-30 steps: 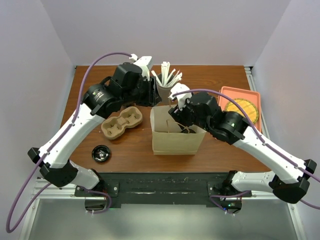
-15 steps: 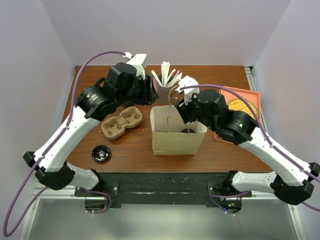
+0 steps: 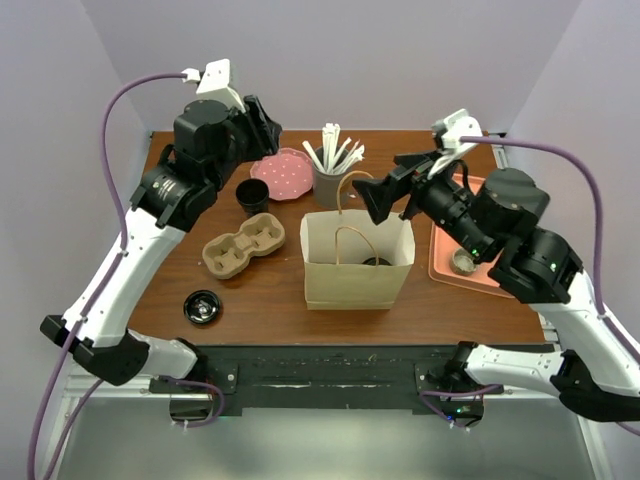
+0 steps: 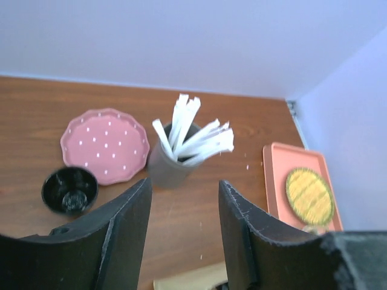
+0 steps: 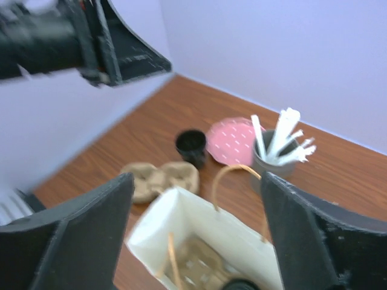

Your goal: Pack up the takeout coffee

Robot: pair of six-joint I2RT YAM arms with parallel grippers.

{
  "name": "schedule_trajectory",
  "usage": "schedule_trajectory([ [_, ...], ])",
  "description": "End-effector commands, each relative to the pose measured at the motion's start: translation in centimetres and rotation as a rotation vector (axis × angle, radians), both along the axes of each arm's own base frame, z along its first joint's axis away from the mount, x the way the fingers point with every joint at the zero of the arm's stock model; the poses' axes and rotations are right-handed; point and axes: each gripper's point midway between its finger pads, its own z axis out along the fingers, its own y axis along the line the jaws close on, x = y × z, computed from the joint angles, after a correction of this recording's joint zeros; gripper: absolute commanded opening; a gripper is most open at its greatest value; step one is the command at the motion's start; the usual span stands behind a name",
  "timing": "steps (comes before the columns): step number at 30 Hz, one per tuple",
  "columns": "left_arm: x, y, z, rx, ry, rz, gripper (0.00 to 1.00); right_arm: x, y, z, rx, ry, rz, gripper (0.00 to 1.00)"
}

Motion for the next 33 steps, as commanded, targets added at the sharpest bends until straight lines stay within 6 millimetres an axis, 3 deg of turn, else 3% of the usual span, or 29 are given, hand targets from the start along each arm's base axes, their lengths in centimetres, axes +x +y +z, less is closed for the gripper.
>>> schedule_trajectory([
  [1, 3.5, 0.3, 2.6, -0.069, -0.136, 0.046, 0.53, -1.0, -0.6, 4.6, 0.217, -0.041, 0.008, 0.99],
  [4, 5.5, -0.3, 2.0, -0.051, -0.144, 0.023, 0.55, -1.1, -1.6, 4.3, 0.23, -0.036, -0.019, 0.99],
  [5, 6.1, -0.3, 1.7, -0.043, -0.14, 0.027, 0.56, -0.9, -1.6, 3.3, 0.215, -0.028, -0.034, 0.99],
  [11, 12.3, 3.1, -3.4, -0.045, -0.046, 0.092, 0.57, -1.3, -3.5, 3.8, 0.236, -0.076, -0.074, 0.99],
  [12, 13.6, 3.3, -4.9, -0.029, -0.025, 0.094, 0.57, -1.4, -3.8, 3.9, 0.235, -0.079, -0.08, 0.99],
  [14, 15.2, 3.6, -5.2, -0.009, -0.041, 0.071, 0.58, -1.5, -4.1, 4.4, 0.228, -0.092, -0.086, 0.99],
  [15, 16.4, 3.4, -6.8, 0.005, -0.018, 0.064, 0.58, -1.5, -4.2, 4.2, 0.211, -0.088, -0.087, 0.99],
  [17, 17.9, 3.5, -6.9, 0.004, -0.031, 0.039, 0.58, -1.6, -4.5, 4.6, 0.2, -0.094, -0.093, 0.99],
  [18, 19.0, 3.4, -8.5, 0.006, -0.008, 0.032, 0.57, -1.6, -4.6, 4.5, 0.193, -0.089, -0.098, 0.99],
  [20, 20.3, 3.3, -9.2, -0.005, -0.005, 0.018, 0.57, -1.7, -5.2, 4.6, 0.188, -0.086, -0.113, 0.99],
  [21, 21.2, 3.0, -10.8, -0.003, 0.018, 0.008, 0.57, -1.7, -5.4, 4.4, 0.184, -0.082, -0.119, 0.99],
  [23, 22.1, 2.0, -11.2, -0.017, 0.001, -0.043, 0.56, -1.7, -5.7, 4.3, 0.176, -0.081, -0.134, 0.99],
  [24, 22.8, 1.4, -12.6, -0.018, 0.016, -0.069, 0.56, -1.7, -5.9, 4.1, 0.168, -0.075, -0.14, 0.99],
  [26, 23.2, -0.5, -12.1, -0.051, -0.019, -0.169, 0.52, -1.5, -6.0, 3.6, 0.148, -0.073, -0.152, 0.99],
  [27, 23.7, -1.2, -12.9, -0.065, -0.01, -0.194, 0.5, -1.3, -5.8, 3.4, 0.138, -0.068, -0.155, 0.99],
  [33, 22.7, -3.9, -14.2, -0.119, -0.003, -0.318, 0.5, -0.6, -5.1, 3.2, 0.11, -0.067, -0.158, 0.99],
])
